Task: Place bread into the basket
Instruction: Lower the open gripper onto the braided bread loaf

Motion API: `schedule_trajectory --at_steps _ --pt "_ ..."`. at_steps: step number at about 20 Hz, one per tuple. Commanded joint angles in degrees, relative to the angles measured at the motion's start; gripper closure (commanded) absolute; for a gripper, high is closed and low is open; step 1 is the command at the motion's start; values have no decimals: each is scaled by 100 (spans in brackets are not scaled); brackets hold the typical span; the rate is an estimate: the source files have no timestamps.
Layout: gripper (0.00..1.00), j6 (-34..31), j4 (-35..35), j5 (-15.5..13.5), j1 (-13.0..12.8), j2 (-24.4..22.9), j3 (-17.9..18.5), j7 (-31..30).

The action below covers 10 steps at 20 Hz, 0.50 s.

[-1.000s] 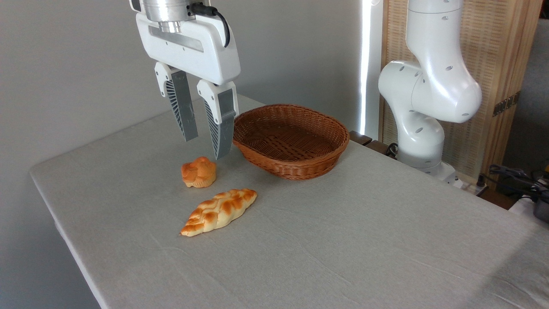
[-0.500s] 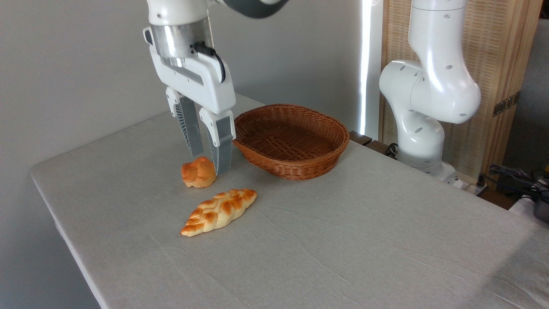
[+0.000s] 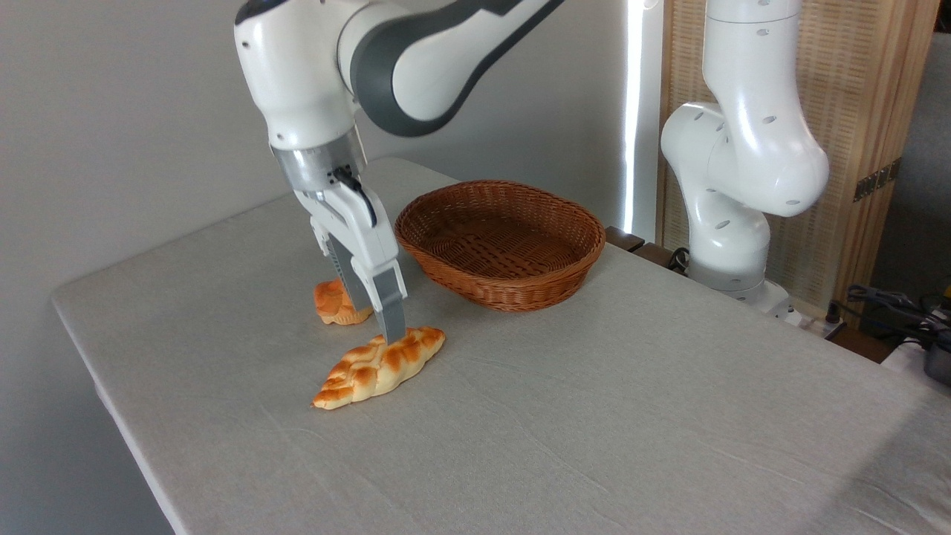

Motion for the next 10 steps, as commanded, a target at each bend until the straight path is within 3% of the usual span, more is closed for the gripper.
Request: schedule_trajectory --at_steps 1,8,10 --pt "0 525 -414 27 -19 -23 39 -78" --pt "1 851 -555 53 -10 126 48 -210" --pt "12 860 -564 53 -10 126 48 -219"
